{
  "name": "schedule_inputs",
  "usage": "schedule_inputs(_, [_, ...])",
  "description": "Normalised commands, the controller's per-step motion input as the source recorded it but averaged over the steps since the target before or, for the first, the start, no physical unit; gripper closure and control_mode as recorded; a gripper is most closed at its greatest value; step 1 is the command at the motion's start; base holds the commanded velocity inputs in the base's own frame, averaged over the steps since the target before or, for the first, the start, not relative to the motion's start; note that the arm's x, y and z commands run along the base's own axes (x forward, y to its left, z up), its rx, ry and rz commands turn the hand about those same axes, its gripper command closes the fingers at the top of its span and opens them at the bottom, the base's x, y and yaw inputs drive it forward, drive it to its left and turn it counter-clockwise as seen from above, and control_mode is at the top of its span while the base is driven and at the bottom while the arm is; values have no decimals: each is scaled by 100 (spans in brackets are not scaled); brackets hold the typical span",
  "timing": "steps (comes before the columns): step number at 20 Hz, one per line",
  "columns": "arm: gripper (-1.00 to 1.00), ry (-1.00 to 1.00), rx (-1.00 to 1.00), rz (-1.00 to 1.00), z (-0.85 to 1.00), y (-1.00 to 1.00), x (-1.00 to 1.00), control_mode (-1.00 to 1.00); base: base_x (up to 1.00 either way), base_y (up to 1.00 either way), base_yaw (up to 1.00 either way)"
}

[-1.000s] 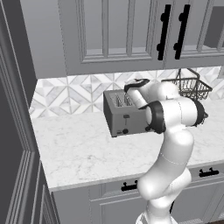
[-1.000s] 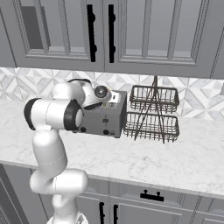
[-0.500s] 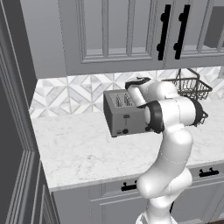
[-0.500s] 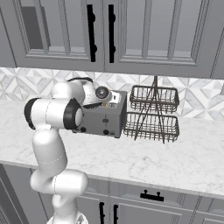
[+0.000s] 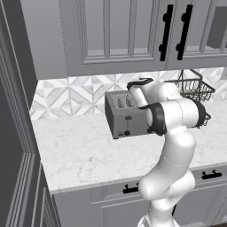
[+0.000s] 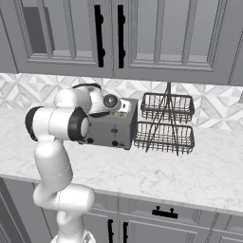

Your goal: Start the toaster. Once the lever pops up, take the bread to the plate on the dining counter.

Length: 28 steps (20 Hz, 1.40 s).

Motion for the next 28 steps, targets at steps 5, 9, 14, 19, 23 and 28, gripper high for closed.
schedule_inputs(5, [100,-5,0,-2,60,0,-23,-100,0,0,0])
schedule_inputs(9, [100,-6,0,-3,67,0,-33,-100,0,0,0])
schedule_inputs(14, [100,-9,0,-4,78,-6,-46,-100,0,0,0])
schedule_inputs(19, [100,-8,0,-4,86,-14,-65,-100,0,0,0])
schedule_inputs(23, [100,-4,0,-3,87,-8,-66,-100,0,0,0])
schedule_inputs(28, [100,4,0,-1,64,0,-87,-100,0,0,0])
